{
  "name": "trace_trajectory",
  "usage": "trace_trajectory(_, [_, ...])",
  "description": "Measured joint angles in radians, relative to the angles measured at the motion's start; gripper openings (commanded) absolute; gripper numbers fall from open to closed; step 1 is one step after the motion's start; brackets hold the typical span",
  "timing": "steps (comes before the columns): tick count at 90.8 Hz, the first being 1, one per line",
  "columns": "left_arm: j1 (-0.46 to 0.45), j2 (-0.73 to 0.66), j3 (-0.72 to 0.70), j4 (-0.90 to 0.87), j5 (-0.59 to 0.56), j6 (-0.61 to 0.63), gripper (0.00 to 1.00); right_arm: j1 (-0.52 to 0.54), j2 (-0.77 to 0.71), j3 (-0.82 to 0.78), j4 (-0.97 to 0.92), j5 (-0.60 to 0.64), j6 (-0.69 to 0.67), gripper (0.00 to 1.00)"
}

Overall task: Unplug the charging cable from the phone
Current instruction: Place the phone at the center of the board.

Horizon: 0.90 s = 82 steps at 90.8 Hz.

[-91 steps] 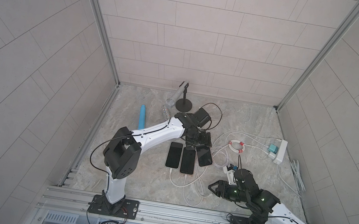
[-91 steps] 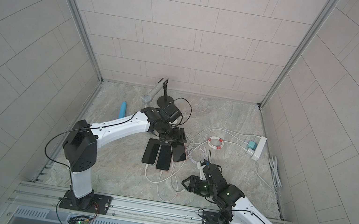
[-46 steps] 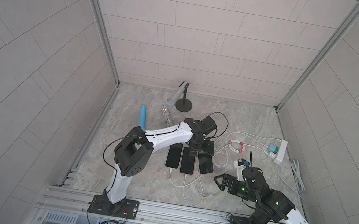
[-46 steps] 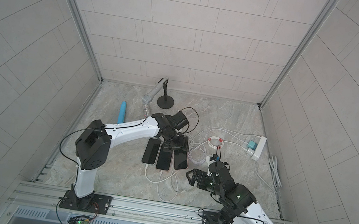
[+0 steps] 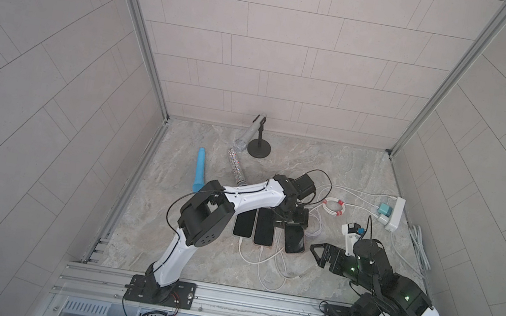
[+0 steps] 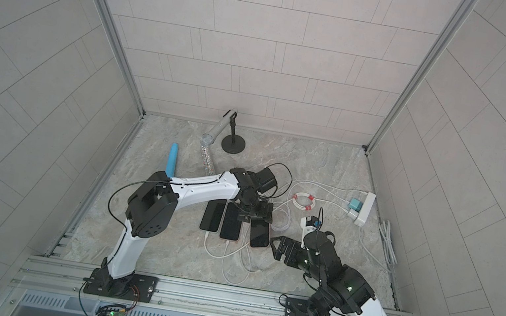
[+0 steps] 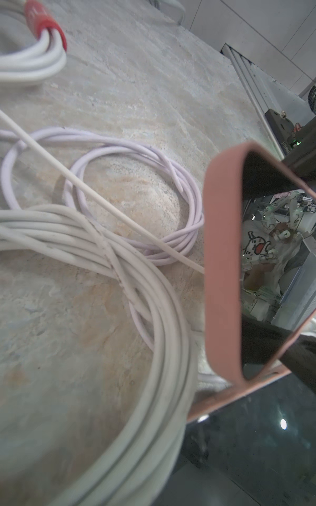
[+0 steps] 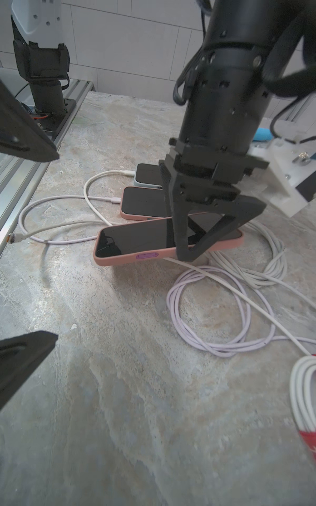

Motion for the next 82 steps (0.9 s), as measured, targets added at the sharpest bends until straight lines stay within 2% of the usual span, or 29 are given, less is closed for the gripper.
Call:
trace_trajectory(58, [-0.011, 0.142, 0.163, -0.098, -0.005, 0.024, 0.00, 0.000, -0.029, -0.001, -0.024, 0.005, 0.000, 1.00])
trace_trajectory(82, [-0.011, 0.147, 0.174, -0.112, -0.001, 0.034, 0.16, 0.000, -0.029, -0.004, -0.023, -0.007, 0.000, 1.00])
